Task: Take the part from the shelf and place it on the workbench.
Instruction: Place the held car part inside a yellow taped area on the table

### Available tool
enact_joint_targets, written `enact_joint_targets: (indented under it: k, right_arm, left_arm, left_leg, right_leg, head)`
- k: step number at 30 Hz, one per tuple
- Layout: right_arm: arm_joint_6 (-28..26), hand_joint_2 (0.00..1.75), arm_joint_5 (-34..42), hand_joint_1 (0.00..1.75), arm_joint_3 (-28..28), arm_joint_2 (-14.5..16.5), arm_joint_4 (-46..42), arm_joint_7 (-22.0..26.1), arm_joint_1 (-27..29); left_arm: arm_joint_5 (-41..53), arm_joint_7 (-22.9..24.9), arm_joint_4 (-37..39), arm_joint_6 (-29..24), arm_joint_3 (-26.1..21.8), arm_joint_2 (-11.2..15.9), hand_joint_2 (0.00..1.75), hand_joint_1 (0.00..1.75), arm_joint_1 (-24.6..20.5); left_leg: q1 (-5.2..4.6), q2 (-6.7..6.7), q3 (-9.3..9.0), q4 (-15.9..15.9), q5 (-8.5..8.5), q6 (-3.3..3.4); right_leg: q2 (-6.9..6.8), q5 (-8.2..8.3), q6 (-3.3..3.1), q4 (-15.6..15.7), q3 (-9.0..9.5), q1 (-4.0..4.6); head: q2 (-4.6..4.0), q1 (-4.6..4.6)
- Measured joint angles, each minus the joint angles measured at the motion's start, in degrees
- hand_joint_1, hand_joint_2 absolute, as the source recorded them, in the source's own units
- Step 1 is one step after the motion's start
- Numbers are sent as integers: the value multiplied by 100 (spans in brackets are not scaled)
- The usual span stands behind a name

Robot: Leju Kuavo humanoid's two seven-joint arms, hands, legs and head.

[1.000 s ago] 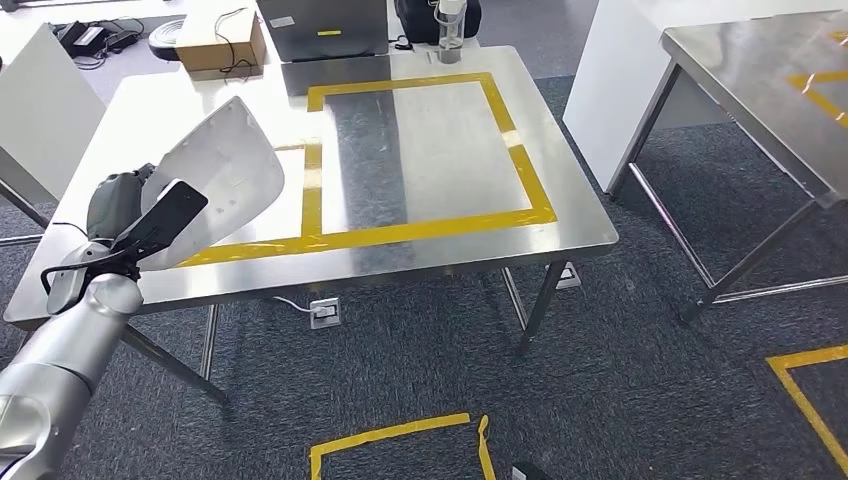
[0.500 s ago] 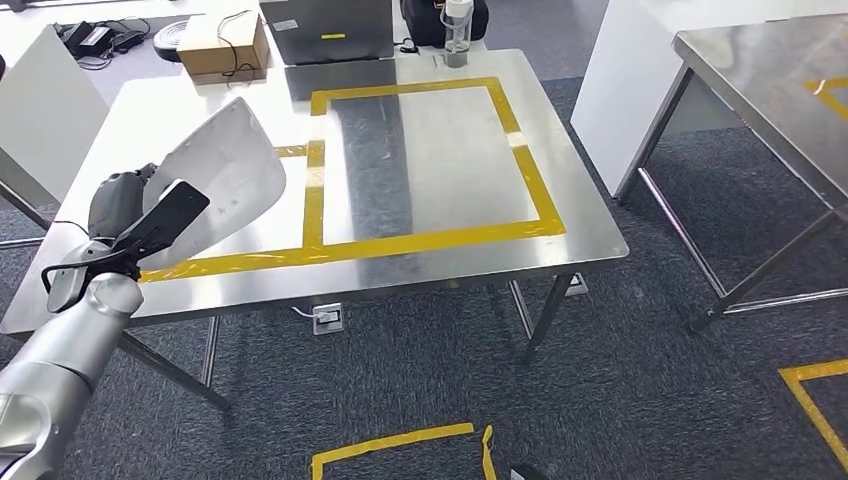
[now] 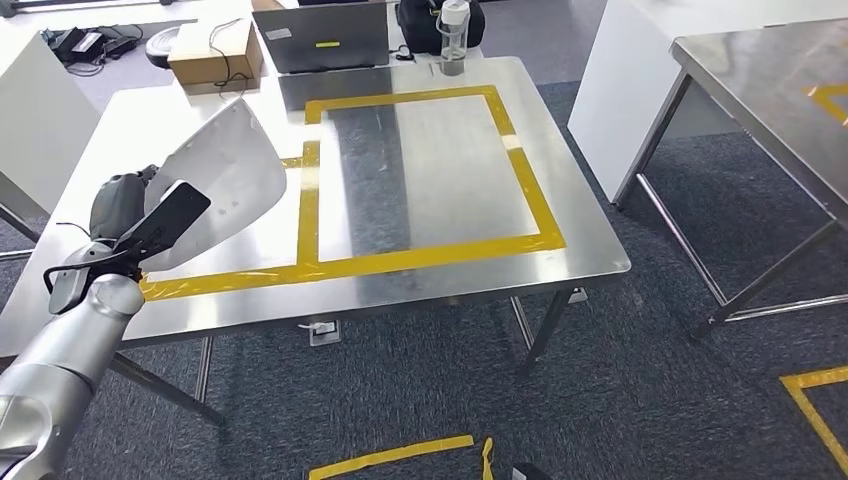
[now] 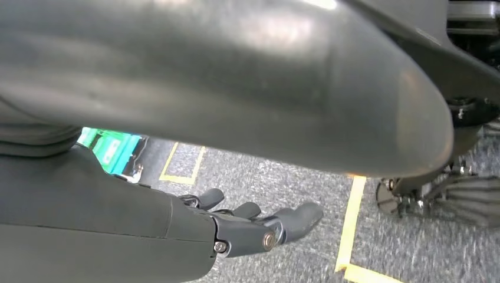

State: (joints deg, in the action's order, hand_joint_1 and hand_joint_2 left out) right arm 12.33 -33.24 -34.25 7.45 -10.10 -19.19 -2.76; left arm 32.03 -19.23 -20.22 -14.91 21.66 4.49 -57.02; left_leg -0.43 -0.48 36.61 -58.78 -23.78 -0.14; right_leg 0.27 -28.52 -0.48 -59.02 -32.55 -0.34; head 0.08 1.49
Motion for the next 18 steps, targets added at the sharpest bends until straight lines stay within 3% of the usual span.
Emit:
enact_joint_targets:
  k: [3, 6, 7, 8, 9, 11, 12, 14, 18]
  right_arm:
    - [-1, 0, -14, 0, 0, 0, 0, -11, -3]
    - [-2, 0, -21, 0, 0, 0, 0, -16, -2]
    - [-2, 0, -25, 0, 0, 0, 0, -16, 2]
    - [-2, 0, -29, 0, 0, -1, 0, -17, 6]
    - [-3, 0, -32, 0, 0, -1, 0, -18, 9]
    - [-4, 0, -36, 0, 0, -2, 0, -17, 11]
    - [-4, 0, -36, 0, 0, -1, 0, -16, 10]
    - [-4, 0, -48, 0, -1, 1, 0, -14, 6]
    - [-7, 0, -123, 0, -2, 1, 0, -26, 5]
  left_arm:
    - [7, 0, -17, 0, 0, 5, 175, 175, -9]
    - [18, 1, -23, 0, 0, -4, 175, 175, -8]
    - [24, 1, -23, 0, 0, -10, 175, 175, 7]
    - [28, 1, -23, 0, 0, -14, 175, 175, 22]
    - [30, 2, -23, 0, 0, -16, 175, 175, 33]
    - [30, 2, -25, 0, 0, -19, 175, 175, 34]
    - [30, 4, -25, 0, 0, -19, 175, 175, 24]
    - [31, 8, -25, 0, 0, -15, 175, 175, 12]
    - [32, -32, -49, -1, -3, 41, 175, 175, 41]
  left_leg:
    - [36, -5, -77, 74, -19, 83]
    - [41, 0, -142, 89, -80, 144]
    - [41, -1, -163, 82, -108, 146]
    - [45, -3, -191, 73, -140, 138]
    - [52, -6, -227, 58, -177, 124]
    - [68, -9, -300, 13, -273, 72]
    - [65, -13, -316, -19, -319, 37]
    - [51, -24, -318, -41, -369, -35]
    - [70, -15, -281, -180, -489, -170]
  right_leg:
    - [-5, -137, 84, -206, -88, -5]
    - [-4, -510, 134, -1257, -686, -17]
    - [-4, -544, 148, -1533, -885, -23]
    - [-5, -466, 160, -1607, -994, -30]
    - [-6, -275, 171, -1453, -986, -42]
    - [-17, 205, 190, -721, -725, -71]
    - [-19, 334, 180, -383, -583, -72]
    - [-19, 341, 121, -113, -457, -57]
    - [-14, 282, -56, -57, -356, -53]
  head:
    - [0, 9]
    - [-1, 18]
    - [0, 18]
    - [0, 19]
    - [0, 19]
    - [0, 18]
    - [0, 19]
    - [-1, 19]
    - [1, 6]
